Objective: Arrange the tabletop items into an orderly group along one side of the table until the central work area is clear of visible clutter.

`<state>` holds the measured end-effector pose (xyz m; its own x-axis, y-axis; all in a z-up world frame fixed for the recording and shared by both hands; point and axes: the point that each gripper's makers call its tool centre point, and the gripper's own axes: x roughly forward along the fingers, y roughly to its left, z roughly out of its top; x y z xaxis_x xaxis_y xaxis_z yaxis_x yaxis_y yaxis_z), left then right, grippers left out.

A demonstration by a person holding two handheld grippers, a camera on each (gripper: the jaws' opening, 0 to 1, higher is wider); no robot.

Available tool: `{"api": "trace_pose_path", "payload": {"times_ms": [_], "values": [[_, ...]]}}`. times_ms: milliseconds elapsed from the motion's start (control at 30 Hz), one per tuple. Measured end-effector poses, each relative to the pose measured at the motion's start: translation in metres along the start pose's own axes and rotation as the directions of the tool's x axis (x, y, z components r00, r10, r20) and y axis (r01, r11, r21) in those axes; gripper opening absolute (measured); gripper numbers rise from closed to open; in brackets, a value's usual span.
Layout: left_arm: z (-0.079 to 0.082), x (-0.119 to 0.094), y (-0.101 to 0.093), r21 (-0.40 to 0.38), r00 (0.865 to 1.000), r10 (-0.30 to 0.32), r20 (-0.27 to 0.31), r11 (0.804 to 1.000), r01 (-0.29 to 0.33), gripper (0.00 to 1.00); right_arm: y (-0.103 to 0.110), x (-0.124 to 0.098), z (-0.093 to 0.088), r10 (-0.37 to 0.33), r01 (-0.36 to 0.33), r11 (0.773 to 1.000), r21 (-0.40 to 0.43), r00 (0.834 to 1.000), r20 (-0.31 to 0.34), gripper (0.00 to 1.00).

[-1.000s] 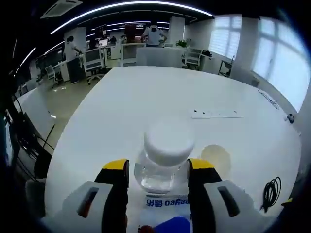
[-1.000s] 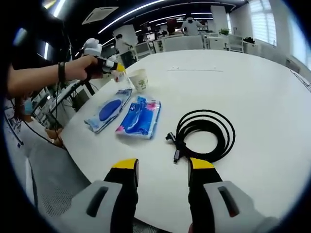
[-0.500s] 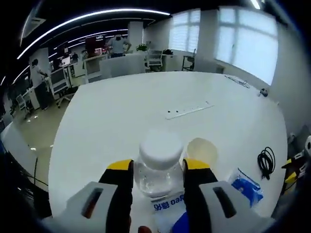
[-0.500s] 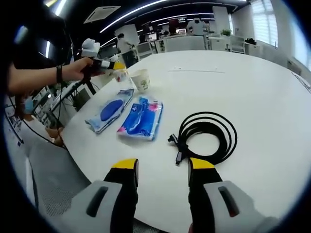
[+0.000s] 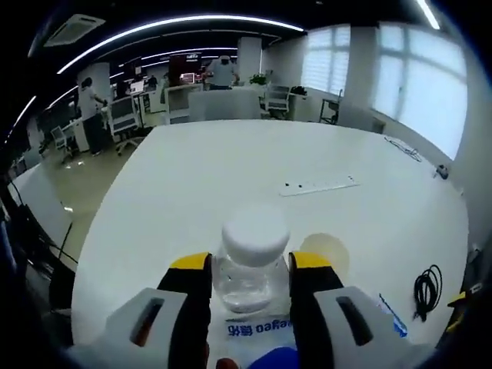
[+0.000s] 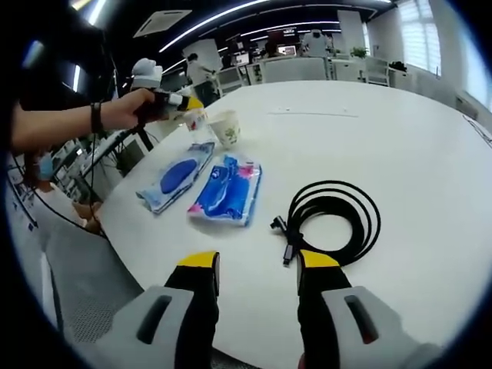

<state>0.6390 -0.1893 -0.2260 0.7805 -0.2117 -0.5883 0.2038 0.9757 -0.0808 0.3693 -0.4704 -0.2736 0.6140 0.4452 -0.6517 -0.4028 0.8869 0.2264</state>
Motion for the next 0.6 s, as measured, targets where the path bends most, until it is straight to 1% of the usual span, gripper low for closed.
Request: {"api": "trace_pose_path", "payload": {"times_ms": [167,433,467,600], "values": [[0.0006,0.0018,-0.0037,-0.014,1.000,0.022,-0.012,1.000,-0.022,0.39,-0.0036,-0.0034,0.0013,-0.008,0.008,1.000,0.004,1.000,0.008,0.39],[0.0003,0.0015,-0.0034,-0.027,0.999,0.027,-0.037,0.999,-0.028,0.39,-0.0077,-0.0068,-0.0028,-0.018,0.017,1.000,0.018,1.000,0.010,0.39],[0.0019,0.0006,-0.0042,-0.046,0.999,0.017,-0.029,0.999,-0.019,0.39,-0.0072,-0.0069,-0.0022,-0.017,0.017,1.000,0.017,1.000,0.012,0.39],[0.0079,-0.0056,-0.0042,-0.053,1.000,0.005,-0.009,0.999,-0.005,0.46,-0.0052,-0.0071,0.0024,-0.013,0.013,1.000,0.016,1.000,0.027,0.39]]}}
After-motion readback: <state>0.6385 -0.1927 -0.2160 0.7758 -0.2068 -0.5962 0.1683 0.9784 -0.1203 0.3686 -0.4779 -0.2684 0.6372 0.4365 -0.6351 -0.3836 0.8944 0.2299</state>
